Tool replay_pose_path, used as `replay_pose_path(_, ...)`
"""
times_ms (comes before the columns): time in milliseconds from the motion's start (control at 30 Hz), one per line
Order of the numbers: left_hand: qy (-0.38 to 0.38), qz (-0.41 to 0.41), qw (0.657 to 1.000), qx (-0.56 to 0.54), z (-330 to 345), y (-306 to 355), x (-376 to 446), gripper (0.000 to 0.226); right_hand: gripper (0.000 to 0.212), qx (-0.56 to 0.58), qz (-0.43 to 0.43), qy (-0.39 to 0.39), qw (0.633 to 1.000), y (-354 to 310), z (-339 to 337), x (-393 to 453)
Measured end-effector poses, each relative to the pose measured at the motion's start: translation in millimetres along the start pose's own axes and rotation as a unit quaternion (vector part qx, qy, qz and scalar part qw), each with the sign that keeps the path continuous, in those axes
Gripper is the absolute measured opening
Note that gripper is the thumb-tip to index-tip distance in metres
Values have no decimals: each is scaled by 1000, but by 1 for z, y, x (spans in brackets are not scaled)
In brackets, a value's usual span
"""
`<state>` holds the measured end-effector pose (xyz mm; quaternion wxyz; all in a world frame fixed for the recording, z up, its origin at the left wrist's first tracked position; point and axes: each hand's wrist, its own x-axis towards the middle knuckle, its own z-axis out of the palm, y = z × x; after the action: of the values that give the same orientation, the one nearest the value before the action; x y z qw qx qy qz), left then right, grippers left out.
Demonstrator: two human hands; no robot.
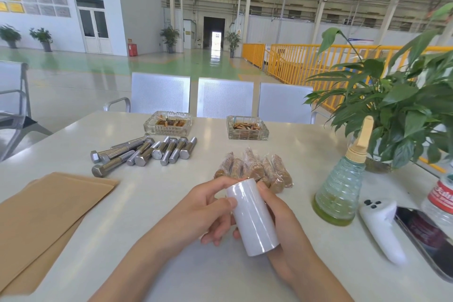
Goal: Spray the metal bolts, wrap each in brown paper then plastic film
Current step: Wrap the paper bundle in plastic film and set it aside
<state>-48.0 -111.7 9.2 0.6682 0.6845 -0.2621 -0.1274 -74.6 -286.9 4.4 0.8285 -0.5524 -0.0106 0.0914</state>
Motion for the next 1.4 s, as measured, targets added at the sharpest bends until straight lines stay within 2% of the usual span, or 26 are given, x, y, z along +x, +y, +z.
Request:
replay_pose_path(267, 4, 4, 1000, -17, -2, 2, -3, 19, 50, -8, -9, -19, 1000, -1, 4, -2)
replay_pose_path(400, -29, 0, 999, -32, -4, 2, -5, 24, 48, 22, 19, -31, 999, -1, 1, -1)
replay_pose_path(533, -27, -2, 999, -33, -4, 0, -4, 15, 50, 18, 32, -39, 999, -1, 0, 0)
replay_pose_path(800, -5, -12, 1000, -15, -3, 0, -3, 11, 57, -24, 3, -33, 999, 3, 0, 0)
replay_pose_path(933, 8, -15, 1000, -9, -3, -3, -4, 10, 49, -44, -25, -28, 998, 5, 2, 0)
replay_pose_path(1067, 6, 8, 1000, -3, -3, -4, -3, 18, 49, -37, -46, -10, 998, 4, 1, 1)
replay_pose_path(1133, -14, 23, 999, -22, -3, -4, -5, 31, 52, -8, -23, -13, 1000, 3, -3, 1)
replay_pose_path(1233, -21, 22, 999, -37, -7, -1, -6, 32, 56, 24, 35, -50, 998, 3, -7, 1)
replay_pose_path(1300, 0, 26, 999, -31, -9, -2, -6, 29, 50, 17, 24, -57, 998, 5, -6, 3)
replay_pose_path(1400, 67, 35, 997, -24, -10, -3, -5, 24, 46, -24, -36, -42, 998, 9, -2, 7)
